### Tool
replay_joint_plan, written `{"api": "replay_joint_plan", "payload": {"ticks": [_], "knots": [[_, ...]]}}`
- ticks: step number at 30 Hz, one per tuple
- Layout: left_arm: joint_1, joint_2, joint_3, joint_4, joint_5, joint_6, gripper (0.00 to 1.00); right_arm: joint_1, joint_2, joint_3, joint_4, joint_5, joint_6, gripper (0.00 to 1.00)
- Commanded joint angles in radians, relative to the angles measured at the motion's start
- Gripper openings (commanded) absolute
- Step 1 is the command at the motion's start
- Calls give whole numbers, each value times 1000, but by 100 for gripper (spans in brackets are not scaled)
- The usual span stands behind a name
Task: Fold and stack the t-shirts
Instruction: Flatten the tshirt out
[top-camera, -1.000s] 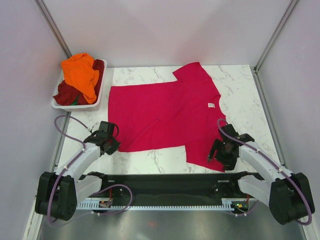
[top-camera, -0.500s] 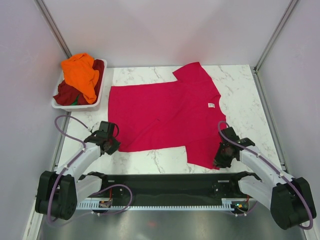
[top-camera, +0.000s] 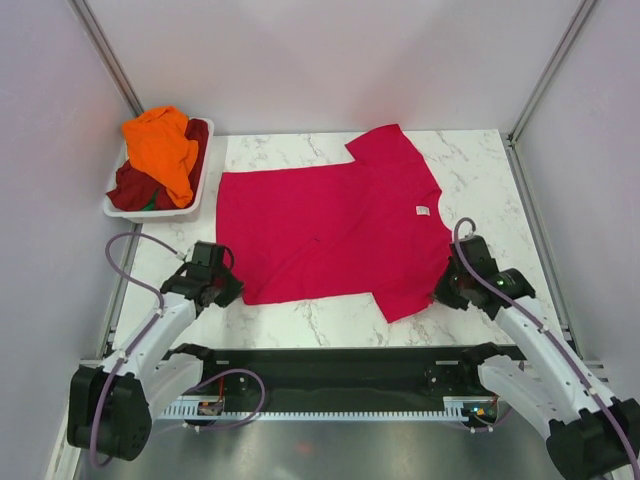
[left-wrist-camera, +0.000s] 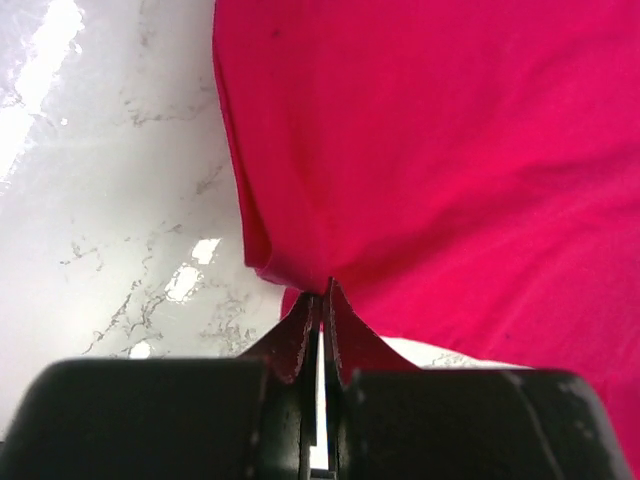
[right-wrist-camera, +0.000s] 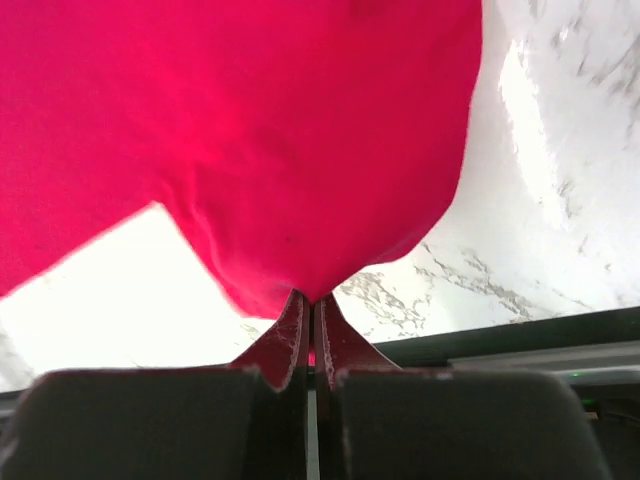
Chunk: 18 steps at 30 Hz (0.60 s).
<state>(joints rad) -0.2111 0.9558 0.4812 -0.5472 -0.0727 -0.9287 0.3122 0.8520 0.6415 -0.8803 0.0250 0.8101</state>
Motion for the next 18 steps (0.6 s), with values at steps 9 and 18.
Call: {"api": "replay_joint_plan", "payload": {"ticks": [9,18], "knots": [[-7,-146,10,-103,91,4,2,18,-145,104,-224,147,-20,0],[-7,-95,146,-126,113,66,2,19,-50,224,1,130,-55,0]]}}
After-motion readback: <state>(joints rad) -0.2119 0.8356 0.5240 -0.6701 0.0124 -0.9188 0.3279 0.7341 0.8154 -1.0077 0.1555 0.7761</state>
